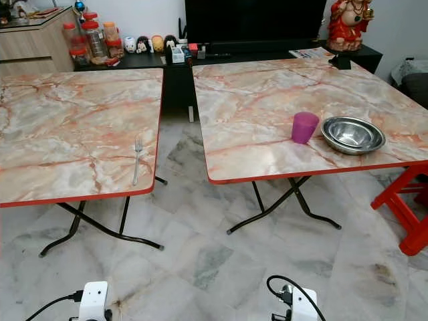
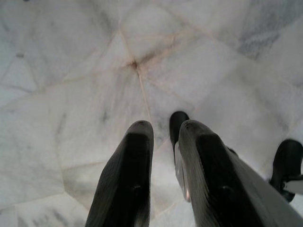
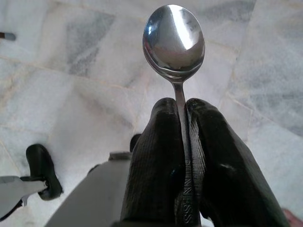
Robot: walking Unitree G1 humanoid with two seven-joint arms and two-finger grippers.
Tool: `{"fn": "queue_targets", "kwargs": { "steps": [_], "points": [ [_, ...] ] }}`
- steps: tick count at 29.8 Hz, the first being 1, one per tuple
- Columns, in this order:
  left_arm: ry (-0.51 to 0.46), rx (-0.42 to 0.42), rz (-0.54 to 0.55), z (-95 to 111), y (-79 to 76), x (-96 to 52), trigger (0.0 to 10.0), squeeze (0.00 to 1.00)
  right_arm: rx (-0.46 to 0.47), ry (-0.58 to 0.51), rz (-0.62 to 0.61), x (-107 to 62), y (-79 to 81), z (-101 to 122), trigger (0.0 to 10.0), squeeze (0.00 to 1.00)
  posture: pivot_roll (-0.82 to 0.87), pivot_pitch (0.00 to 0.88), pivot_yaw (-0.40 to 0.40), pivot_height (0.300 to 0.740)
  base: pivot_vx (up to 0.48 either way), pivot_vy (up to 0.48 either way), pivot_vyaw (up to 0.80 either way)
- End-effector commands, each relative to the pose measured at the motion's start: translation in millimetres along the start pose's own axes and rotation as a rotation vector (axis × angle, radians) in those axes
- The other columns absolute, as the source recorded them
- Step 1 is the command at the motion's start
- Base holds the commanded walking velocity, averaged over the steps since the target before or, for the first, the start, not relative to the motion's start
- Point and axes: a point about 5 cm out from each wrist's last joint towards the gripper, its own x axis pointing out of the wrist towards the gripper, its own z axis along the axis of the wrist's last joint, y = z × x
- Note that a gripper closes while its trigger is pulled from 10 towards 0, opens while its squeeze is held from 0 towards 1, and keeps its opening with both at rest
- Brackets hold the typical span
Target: Setting the table
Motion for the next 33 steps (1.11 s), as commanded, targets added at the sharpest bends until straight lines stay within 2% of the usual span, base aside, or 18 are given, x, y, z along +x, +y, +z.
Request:
{"fn": "queue_targets", "kwargs": {
  "steps": [1, 4, 8, 19, 24, 33],
  "points": [
    [0.038, 0.019, -0.001, -5.5, 2.5, -0.3, 10.0, 0.0, 0.003, -0.023, -0.003, 1.0, 2.9, 5.2, 10.0, 0.0, -0.05, 0.0, 0.012, 0.74, 0.0, -0.24, 0.0],
    [0.063, 0.044, -0.018, -8.9, 0.1, -0.8, 10.0, 0.0, -0.03, -0.049, 0.015, 1.1, 5.8, 8.3, 10.0, 0.0, -0.05, 0.0, 0.012, 0.74, 0.0, -0.247, 0.0],
    [0.077, 0.08, -0.034, -11.8, -2.4, -1.3, 10.0, 0.0, -0.022, -0.061, 0.019, 1.2, 7.7, 9.7, 10.0, 0.0, -0.06, 0.0, 0.013, 0.74, 0.0, -0.26, 0.0],
    [0.082, 0.084, -0.03, -11.0, -2.4, -1.0, 10.0, 0.0, -0.054, -0.069, 0.014, 0.7, 6.7, 9.1, 10.0, 0.0, -0.06, 0.0, 0.012, 0.74, 0.0, -0.318, 0.0],
    [0.084, 0.085, -0.031, -11.3, -2.7, -1.1, 10.0, 0.0, -0.054, -0.074, 0.014, 0.8, 7.0, 9.8, 10.0, 0.0, -0.06, 0.0, 0.012, 0.74, 0.0, -0.38, 0.46],
    [0.093, 0.09, -0.031, -15.0, -1.2, -1.8, 10.0, 0.0, -0.043, -0.082, 0.015, 1.3, 7.5, 12.4, 10.0, 0.0, -0.07, 0.0, 0.018, 0.74, 0.0, -0.379, 0.0]
  ]
}}
